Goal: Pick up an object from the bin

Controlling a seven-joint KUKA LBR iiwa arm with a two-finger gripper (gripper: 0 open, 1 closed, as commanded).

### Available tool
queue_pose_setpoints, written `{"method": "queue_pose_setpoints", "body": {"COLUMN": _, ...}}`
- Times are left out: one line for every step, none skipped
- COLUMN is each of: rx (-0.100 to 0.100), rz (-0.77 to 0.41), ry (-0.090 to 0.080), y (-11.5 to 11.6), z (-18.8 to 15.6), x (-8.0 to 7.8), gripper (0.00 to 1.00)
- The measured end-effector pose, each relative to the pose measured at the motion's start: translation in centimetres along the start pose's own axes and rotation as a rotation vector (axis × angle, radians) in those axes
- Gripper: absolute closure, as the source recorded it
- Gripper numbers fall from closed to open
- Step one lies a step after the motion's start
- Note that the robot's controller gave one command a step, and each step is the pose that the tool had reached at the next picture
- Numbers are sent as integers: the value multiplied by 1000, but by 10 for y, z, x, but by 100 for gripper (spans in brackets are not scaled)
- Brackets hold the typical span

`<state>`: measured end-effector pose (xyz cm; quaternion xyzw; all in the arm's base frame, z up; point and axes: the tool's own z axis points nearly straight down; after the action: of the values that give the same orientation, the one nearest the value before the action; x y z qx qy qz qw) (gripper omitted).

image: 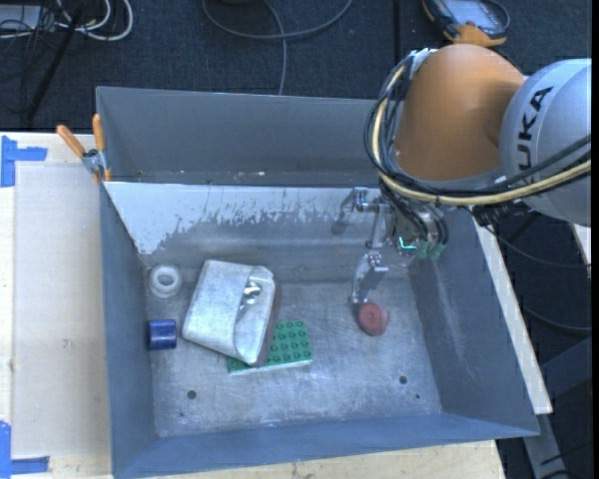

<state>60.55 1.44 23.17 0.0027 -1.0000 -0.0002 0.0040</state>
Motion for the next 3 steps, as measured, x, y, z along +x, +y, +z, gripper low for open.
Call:
{"method": "queue_pose_setpoints", "body": {"rx": 0, "rz": -158, "ry": -13, "y": 27, "z": 160, "x": 39, "gripper": 0}}
{"method": "queue_pose_setpoints", "body": {"rx": 5, "rz": -238, "ry": -15, "y": 57, "z": 159, "x": 41, "gripper": 0}}
{"method": "queue_pose_setpoints", "body": {"rx": 3, "rz": -236, "ry": -13, "y": 58, "z": 157, "x": 41, "gripper": 100}}
